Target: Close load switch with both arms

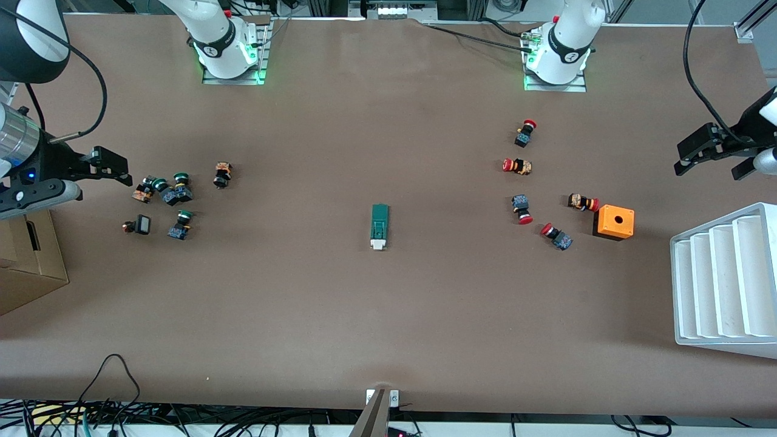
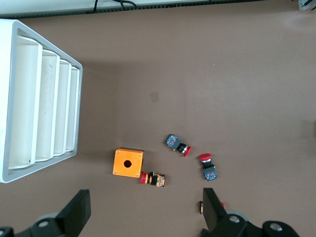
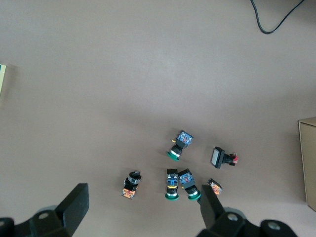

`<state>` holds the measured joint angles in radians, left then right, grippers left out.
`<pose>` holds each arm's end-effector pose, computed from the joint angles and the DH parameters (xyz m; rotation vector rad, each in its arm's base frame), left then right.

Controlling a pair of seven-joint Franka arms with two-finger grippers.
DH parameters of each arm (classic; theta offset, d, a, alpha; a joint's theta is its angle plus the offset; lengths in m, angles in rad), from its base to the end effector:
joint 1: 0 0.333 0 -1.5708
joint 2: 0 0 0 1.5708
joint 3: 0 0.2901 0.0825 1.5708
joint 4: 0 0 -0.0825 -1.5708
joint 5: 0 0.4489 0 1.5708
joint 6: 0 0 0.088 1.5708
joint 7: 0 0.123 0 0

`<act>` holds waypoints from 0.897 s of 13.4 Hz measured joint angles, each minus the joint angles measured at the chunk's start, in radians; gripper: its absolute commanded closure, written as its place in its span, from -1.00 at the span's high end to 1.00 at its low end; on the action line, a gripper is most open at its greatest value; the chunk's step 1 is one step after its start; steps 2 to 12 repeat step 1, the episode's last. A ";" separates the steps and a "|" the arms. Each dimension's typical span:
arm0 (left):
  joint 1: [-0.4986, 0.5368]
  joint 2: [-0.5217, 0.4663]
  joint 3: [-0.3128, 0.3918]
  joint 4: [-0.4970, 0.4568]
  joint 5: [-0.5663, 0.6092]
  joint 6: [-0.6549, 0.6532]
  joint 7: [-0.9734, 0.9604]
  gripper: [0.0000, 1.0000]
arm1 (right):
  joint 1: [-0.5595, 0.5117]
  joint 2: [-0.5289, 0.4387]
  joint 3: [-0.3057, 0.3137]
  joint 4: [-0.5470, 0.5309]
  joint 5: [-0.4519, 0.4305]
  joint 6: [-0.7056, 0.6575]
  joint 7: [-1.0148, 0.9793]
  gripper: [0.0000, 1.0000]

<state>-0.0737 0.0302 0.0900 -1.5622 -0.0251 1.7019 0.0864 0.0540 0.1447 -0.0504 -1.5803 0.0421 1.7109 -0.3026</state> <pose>0.6427 0.0070 0.5807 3.1183 -0.1066 0.1728 0.6659 0.0085 0.4967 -3.0705 -0.4649 0.0134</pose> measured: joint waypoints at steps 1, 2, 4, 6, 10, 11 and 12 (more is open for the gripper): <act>0.002 0.005 -0.001 0.002 0.000 0.000 0.000 1.00 | 0.000 0.000 0.000 0.000 0.000 0.000 0.000 1.00; 0.002 0.005 -0.001 0.002 0.000 0.000 0.000 1.00 | 0.000 0.000 0.000 0.000 0.000 0.000 0.000 1.00; 0.002 0.005 -0.001 0.002 0.000 0.000 0.000 1.00 | 0.000 0.000 0.000 0.000 0.000 0.000 0.000 1.00; 0.002 0.005 -0.001 0.002 0.000 0.000 0.000 1.00 | 0.000 0.000 0.000 0.000 0.000 0.000 0.000 1.00; 0.002 0.005 -0.001 0.002 0.000 0.000 0.000 1.00 | 0.000 0.000 0.000 0.000 0.000 0.000 0.000 1.00; 0.002 0.005 -0.001 0.002 0.000 0.000 0.000 1.00 | 0.000 0.000 0.000 0.000 0.000 0.000 0.000 1.00; 0.002 0.005 -0.001 0.002 0.000 0.000 0.000 1.00 | 0.000 0.000 0.000 0.000 0.000 0.000 0.000 1.00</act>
